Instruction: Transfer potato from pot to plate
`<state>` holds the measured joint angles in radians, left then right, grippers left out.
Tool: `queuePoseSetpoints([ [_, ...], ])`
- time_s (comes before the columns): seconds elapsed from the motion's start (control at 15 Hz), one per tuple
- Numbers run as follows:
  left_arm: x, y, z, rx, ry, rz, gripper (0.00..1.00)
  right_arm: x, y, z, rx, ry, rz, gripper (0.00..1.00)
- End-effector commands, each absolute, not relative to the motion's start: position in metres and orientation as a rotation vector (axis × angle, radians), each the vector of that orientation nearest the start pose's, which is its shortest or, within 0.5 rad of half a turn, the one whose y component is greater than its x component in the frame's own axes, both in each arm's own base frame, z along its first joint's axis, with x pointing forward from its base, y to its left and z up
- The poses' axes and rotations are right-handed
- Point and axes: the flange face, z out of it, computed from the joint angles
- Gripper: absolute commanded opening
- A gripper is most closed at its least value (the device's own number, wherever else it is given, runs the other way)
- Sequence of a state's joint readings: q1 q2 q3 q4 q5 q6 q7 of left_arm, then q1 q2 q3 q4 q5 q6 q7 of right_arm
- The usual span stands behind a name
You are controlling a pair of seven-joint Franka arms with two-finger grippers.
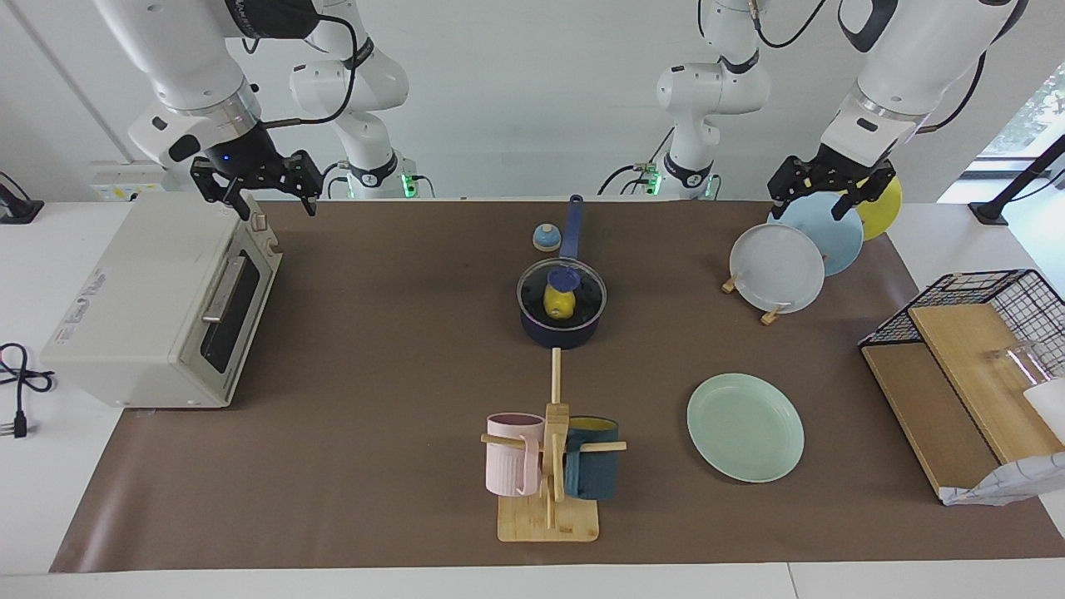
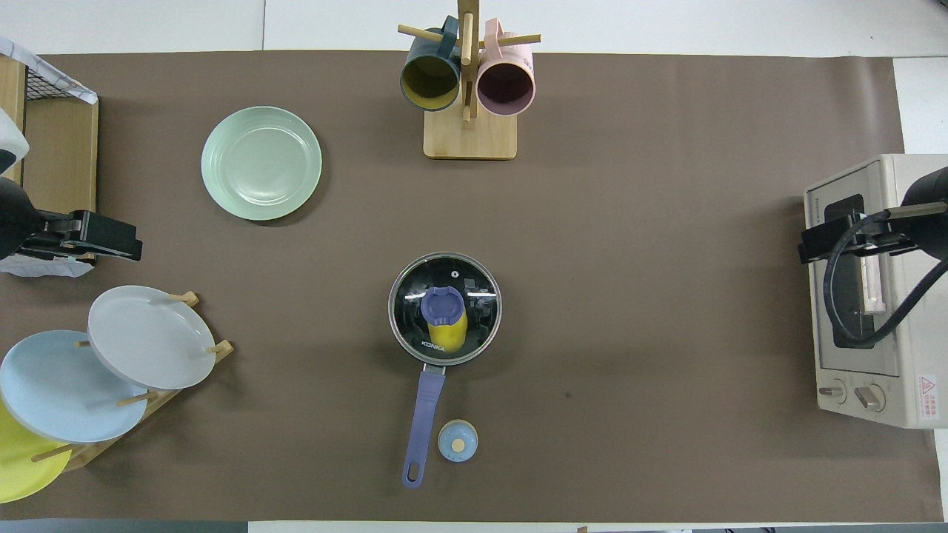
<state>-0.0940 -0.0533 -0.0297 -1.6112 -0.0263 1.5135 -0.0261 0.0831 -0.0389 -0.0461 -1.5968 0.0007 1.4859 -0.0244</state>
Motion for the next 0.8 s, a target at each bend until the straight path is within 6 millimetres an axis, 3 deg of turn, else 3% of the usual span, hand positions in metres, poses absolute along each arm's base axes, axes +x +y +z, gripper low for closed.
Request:
queuePoseSetpoints([
  [0.0,0.5219,-0.0648,0.6351,-3.165,0.148,0.081,1.00,0.5282,0.0195,0.6256,-3.124,-0.123,0.093,1.00],
  [0.73,0.5219,-0.0648,0.6351,-3.165,0.148,0.081,1.00,0.5270,0.0174,0.6272,-3.118,-0.119,0.098,1.00],
])
